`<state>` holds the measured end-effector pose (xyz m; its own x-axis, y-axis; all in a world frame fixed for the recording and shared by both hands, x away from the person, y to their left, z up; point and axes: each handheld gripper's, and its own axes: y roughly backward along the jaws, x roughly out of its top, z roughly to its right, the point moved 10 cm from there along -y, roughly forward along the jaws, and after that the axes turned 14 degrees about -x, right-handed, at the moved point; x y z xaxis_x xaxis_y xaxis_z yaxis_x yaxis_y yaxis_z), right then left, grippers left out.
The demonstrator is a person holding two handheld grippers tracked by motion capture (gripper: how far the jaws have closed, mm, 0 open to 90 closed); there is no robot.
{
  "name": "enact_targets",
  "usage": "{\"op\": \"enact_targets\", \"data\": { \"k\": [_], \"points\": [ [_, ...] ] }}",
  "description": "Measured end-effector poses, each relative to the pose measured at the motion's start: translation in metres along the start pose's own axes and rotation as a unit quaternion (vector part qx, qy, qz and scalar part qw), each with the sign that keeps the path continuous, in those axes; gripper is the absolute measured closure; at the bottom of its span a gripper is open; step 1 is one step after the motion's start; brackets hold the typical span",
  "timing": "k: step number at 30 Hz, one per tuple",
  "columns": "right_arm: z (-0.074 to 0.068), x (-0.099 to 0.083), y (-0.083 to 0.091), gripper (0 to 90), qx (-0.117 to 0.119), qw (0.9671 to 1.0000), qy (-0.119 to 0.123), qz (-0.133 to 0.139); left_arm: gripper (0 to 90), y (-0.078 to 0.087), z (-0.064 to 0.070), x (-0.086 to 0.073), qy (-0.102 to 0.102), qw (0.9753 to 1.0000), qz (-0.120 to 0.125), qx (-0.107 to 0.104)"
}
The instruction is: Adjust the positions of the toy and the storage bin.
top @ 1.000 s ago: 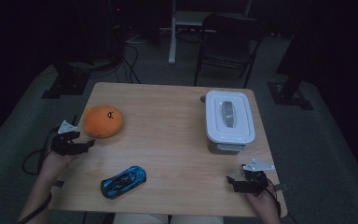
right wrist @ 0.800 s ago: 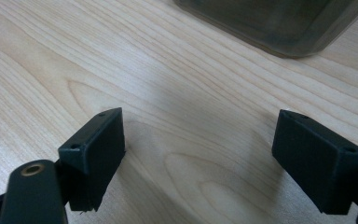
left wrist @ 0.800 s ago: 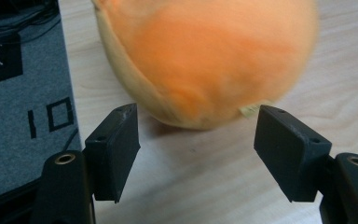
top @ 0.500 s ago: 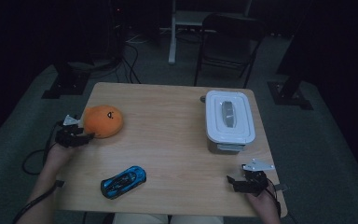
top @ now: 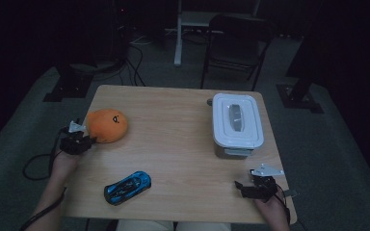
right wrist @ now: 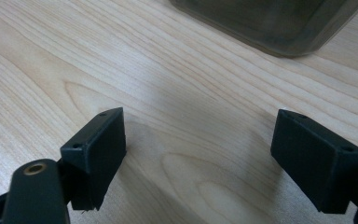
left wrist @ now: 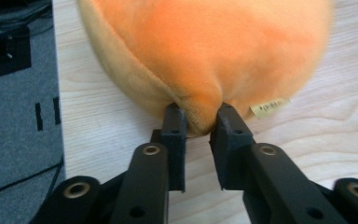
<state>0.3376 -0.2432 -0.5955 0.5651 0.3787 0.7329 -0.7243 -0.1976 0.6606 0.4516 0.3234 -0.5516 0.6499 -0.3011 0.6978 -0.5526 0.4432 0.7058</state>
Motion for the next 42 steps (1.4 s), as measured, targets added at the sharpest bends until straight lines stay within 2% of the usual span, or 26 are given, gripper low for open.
{"op": "enact_targets", "data": {
  "k": [2, 4, 6, 10, 12, 13, 20, 21, 24, 28, 32, 33, 36, 37, 39, 40, 42],
  "points": [
    [0.000, 0.000, 0.000, 17.5, 0.000, 1.0000, 0.000, 0.000, 77.7, 0.001, 0.008, -0.001, -0.016, 0.9999, -0.004, 0.005],
    [0.000, 0.000, 0.000, 20.1, -0.002, 1.0000, -0.001, 0.001, 78.6, 0.001, 0.012, -0.003, -0.019, 0.9998, -0.009, 0.002],
    [0.000, 0.000, 0.000, 20.9, -0.002, 1.0000, -0.001, 0.002, 80.1, 0.002, 0.025, -0.006, -0.023, 0.9996, -0.008, -0.011],
    [0.000, 0.000, 0.000, 20.9, -0.002, 1.0000, -0.001, 0.002, 82.5, 0.002, 0.040, -0.009, -0.017, 0.9995, -0.010, -0.024],
    [0.000, 0.000, 0.001, 20.9, -0.001, 1.0000, 0.000, 0.003, 82.6, 0.002, 0.047, -0.010, -0.024, 0.9992, -0.005, -0.030],
    [0.000, 0.000, 0.001, 20.9, -0.001, 1.0000, 0.000, 0.003, 82.6, 0.002, 0.051, -0.011, -0.020, 0.9992, -0.007, -0.034],
    [-0.001, 0.001, 0.001, 20.9, 0.001, 1.0000, 0.002, 0.003, 82.5, 0.005, 0.080, -0.018, -0.025, 0.9984, -0.007, -0.049],
    [-0.001, 0.001, 0.001, 20.9, 0.002, 1.0000, 0.002, 0.003, 82.5, 0.005, 0.085, -0.020, -0.029, 0.9979, -0.008, -0.057],
    [-0.001, 0.000, 0.000, 19.6, 0.002, 1.0000, 0.000, 0.002, 82.4, 0.005, 0.098, -0.023, -0.041, 0.9971, -0.016, -0.062],
    [0.000, 0.000, -0.001, 14.7, -0.002, 1.0000, -0.001, -0.003, 82.2, 0.007, 0.114, -0.024, -0.047, 0.9959, -0.025, -0.074],
    [0.000, 0.000, -0.001, 14.4, -0.002, 1.0000, 0.000, -0.003, 81.6, 0.008, 0.133, -0.027, -0.050, 0.9938, -0.038, -0.092],
    [0.000, 0.000, -0.001, 14.4, -0.001, 1.0000, 0.000, -0.003, 80.4, 0.008, 0.140, -0.028, -0.051, 0.9918, -0.043, -0.109],
    [-0.001, 0.000, -0.001, 14.4, -0.001, 1.0000, 0.001, -0.003, 72.0, 0.012, 0.160, -0.028, -0.075, 0.9851, -0.048, -0.147],
    [-0.001, 0.000, -0.001, 14.5, 0.000, 1.0000, 0.001, -0.003, 64.3, 0.014, 0.164, -0.026, -0.081, 0.9837, -0.048, -0.153],
    [-0.001, 0.000, -0.001, 14.5, 0.000, 1.0000, 0.001, -0.003, 59.3, 0.020, 0.165, -0.019, -0.093, 0.9851, -0.037, -0.140],
    [-0.001, 0.000, -0.001, 14.5, 0.000, 1.0000, 0.002, -0.003, 49.8, 0.023, 0.163, -0.013, -0.092, 0.9869, -0.026, -0.130],
    [-0.001, 0.000, -0.001, 14.5, 0.000, 1.0000, 0.002, -0.003, 43.3, 0.030, 0.157, -0.002, -0.090, 0.9900, -0.005, -0.108]
  ]
}}
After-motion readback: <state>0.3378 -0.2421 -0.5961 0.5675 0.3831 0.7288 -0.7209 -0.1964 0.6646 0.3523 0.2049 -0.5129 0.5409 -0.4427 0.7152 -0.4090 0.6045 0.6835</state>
